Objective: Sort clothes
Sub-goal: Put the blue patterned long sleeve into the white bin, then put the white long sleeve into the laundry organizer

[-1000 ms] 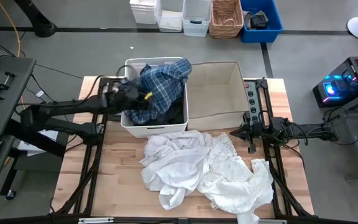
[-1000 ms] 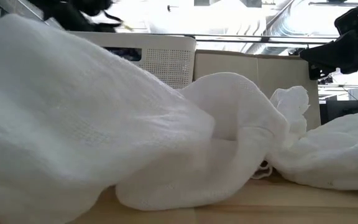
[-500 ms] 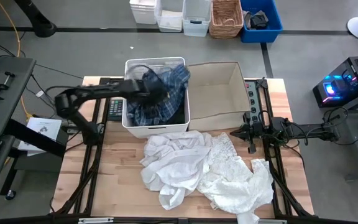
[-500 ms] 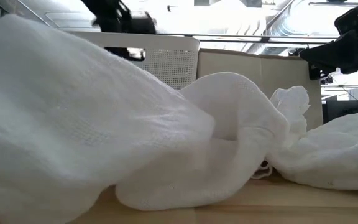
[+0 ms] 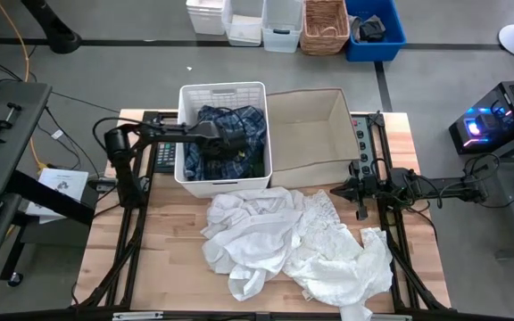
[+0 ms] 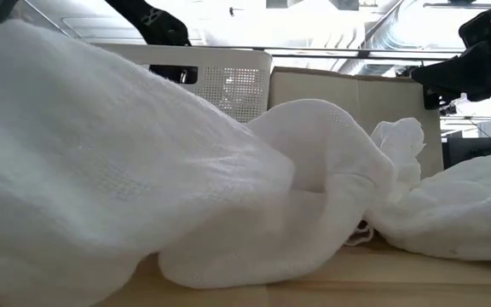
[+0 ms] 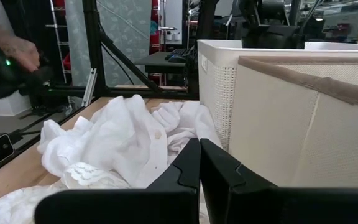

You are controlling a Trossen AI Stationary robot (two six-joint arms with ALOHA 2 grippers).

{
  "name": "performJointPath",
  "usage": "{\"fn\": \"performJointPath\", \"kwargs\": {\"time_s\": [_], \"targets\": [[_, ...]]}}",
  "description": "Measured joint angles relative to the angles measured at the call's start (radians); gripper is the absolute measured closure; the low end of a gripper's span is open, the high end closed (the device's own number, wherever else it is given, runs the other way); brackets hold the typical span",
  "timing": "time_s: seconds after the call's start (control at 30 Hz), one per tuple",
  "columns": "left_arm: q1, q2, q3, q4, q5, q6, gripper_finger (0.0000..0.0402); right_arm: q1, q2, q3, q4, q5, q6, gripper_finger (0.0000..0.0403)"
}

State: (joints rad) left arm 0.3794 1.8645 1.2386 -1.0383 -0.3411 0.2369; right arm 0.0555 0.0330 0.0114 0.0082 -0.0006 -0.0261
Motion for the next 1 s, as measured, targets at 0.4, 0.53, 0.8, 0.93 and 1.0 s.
{"fn": "performJointPath", "kwargs": {"time_s": [0.4,0.53,0.8,0.93,1.0], "targets": [[0.008,-0.147,0.230,-0.095,0.028,0.044,0.0228,0.000,0.000,0.000,0.000,0.000,0.000,0.0402],[0.015,-0.192,0.320,-0.175,0.049,0.038,0.0204,0.000,0.000,0.000,0.000,0.000,0.000,0.0402],[0.012,-0.285,0.497,-0.305,0.055,-0.015,0.0195,0.000,0.000,0.000,0.000,0.000,0.000,0.0402],[0.011,-0.356,0.571,-0.247,0.194,-0.097,0.0195,0.000,0.000,0.000,0.000,0.000,0.000,0.0402],[0.006,-0.406,0.578,-0.154,0.289,-0.180,0.0195,0.000,0.000,0.000,0.000,0.000,0.000,0.0402]]}}
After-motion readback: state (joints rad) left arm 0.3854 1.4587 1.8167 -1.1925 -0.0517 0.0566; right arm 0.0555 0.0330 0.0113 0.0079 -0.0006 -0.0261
